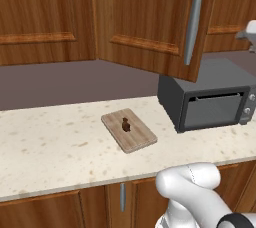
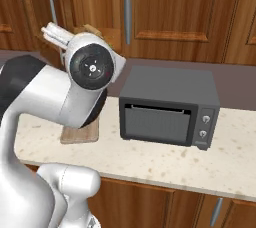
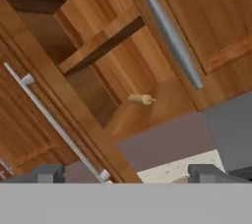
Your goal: Open the cabinet, retrieve the rolling pin, and place it next to the meat on the cutting board to prepare for tenderizing.
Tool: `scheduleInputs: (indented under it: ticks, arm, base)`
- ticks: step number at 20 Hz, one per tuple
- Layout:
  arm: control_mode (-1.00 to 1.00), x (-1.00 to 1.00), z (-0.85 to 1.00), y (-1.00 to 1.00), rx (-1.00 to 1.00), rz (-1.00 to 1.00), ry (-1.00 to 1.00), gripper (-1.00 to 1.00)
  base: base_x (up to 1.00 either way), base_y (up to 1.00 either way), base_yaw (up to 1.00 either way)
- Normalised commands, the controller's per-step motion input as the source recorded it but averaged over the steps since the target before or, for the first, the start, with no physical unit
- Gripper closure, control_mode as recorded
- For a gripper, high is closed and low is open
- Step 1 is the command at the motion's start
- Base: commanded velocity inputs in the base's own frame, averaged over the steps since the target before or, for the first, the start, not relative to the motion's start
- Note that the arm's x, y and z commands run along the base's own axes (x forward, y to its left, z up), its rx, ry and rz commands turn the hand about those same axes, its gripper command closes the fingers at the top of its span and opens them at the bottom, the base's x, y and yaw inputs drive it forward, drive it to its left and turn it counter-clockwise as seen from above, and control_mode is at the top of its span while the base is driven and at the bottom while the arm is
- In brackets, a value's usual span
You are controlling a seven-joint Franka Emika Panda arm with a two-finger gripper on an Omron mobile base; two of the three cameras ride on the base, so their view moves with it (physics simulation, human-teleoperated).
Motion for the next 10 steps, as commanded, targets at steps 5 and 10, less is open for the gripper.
scheduleInputs:
  ticks: [5,10]
  arm:
    - [-1.00,0.84,-0.26,-0.05,0.16,0.13,0.06,-1.00]
    - [-1.00,0.92,-0.14,0.00,0.12,0.09,0.17,-1.00]
  base:
    - [0.00,0.00,0.00]
    - [0.00,0.00,0.00]
